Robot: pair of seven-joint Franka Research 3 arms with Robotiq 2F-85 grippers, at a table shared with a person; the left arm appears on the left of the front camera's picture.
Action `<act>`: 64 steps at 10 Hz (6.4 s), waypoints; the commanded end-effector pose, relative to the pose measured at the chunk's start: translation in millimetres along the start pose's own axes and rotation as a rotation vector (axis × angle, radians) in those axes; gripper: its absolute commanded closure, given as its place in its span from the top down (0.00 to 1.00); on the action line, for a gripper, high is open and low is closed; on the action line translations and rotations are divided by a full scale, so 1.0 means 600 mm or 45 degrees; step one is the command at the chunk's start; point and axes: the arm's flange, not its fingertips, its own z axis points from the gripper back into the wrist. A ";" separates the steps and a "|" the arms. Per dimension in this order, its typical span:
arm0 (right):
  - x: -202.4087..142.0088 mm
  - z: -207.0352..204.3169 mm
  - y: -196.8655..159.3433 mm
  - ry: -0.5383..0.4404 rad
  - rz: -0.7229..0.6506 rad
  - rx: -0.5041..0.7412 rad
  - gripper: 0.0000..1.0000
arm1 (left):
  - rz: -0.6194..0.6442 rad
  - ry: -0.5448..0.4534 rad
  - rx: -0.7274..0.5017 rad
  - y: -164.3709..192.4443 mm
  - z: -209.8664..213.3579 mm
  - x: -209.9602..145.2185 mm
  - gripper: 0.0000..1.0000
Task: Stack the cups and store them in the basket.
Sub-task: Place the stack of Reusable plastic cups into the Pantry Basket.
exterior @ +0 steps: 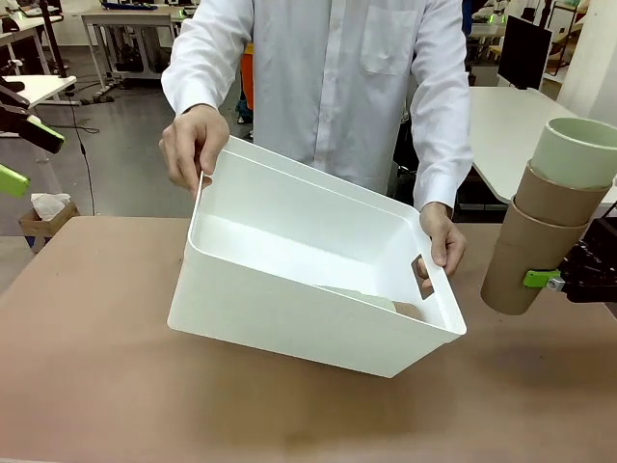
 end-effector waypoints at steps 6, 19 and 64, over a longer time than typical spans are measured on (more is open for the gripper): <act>0.115 0.001 0.018 0.095 0.047 -0.098 0.85 | 0.020 -0.014 -0.006 0.000 0.001 0.003 1.00; 0.341 -0.292 -0.029 1.000 0.017 -0.333 0.85 | 0.020 -0.014 -0.006 0.000 0.001 0.003 1.00; 0.166 -0.539 -0.094 1.472 -0.051 -0.243 0.85 | 0.020 -0.014 -0.006 0.000 0.001 0.003 1.00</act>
